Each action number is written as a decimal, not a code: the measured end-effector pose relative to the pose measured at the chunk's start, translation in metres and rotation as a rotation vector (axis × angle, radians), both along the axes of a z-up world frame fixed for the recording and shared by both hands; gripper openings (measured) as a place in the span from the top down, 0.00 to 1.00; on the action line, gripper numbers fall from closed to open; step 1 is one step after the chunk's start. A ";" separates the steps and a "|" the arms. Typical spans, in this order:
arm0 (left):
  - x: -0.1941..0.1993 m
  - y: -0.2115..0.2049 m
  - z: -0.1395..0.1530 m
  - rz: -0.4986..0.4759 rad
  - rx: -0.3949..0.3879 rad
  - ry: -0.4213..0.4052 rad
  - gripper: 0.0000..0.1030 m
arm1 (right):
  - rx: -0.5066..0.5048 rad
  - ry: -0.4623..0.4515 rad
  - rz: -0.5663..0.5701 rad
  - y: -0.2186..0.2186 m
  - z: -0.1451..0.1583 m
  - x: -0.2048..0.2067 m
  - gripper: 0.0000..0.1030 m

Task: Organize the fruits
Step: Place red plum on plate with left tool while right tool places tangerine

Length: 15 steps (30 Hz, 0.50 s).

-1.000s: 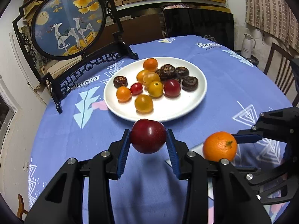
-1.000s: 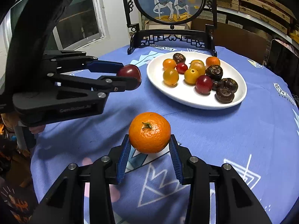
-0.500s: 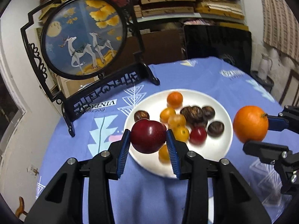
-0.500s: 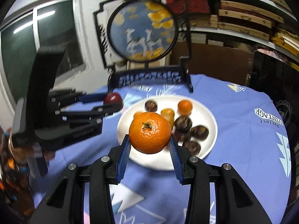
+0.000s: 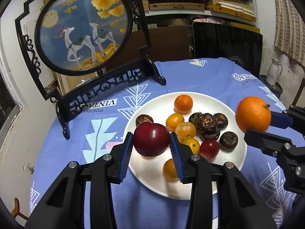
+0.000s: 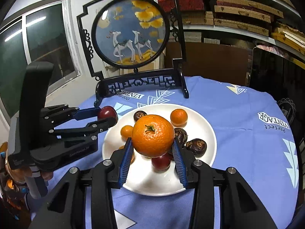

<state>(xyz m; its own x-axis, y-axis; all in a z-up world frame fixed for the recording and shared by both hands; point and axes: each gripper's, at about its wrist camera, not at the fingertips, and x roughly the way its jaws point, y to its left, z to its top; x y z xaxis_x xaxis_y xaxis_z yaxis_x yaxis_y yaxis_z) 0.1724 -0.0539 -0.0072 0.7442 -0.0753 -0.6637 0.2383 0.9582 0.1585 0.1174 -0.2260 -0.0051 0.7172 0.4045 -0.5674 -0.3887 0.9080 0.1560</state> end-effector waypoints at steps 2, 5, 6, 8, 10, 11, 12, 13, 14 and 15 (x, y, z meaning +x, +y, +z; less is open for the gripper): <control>0.006 -0.002 -0.006 0.001 0.006 0.009 0.63 | 0.004 0.007 0.001 0.001 -0.002 0.006 0.59; 0.011 -0.003 -0.010 0.005 0.009 0.018 0.63 | -0.002 0.012 0.004 0.005 -0.004 0.013 0.59; 0.014 -0.004 -0.012 0.006 0.009 0.022 0.63 | -0.003 0.014 0.006 0.005 -0.004 0.016 0.59; 0.017 -0.006 -0.015 0.007 0.009 0.025 0.63 | -0.005 0.019 0.003 0.008 -0.005 0.023 0.59; 0.020 -0.007 -0.017 0.007 0.006 0.030 0.63 | -0.001 0.023 0.001 0.010 -0.006 0.029 0.59; 0.021 -0.008 -0.019 0.007 0.007 0.032 0.63 | 0.001 0.024 -0.001 0.011 -0.007 0.032 0.59; 0.022 -0.009 -0.020 0.006 0.009 0.034 0.63 | 0.003 0.026 -0.002 0.012 -0.008 0.034 0.59; 0.023 -0.010 -0.021 0.005 0.013 0.036 0.63 | 0.002 0.031 -0.003 0.012 -0.009 0.038 0.59; 0.024 -0.011 -0.023 0.005 0.015 0.038 0.63 | 0.000 0.035 -0.005 0.013 -0.011 0.041 0.59; 0.025 -0.012 -0.024 0.004 0.018 0.040 0.63 | 0.001 0.038 -0.010 0.013 -0.012 0.044 0.59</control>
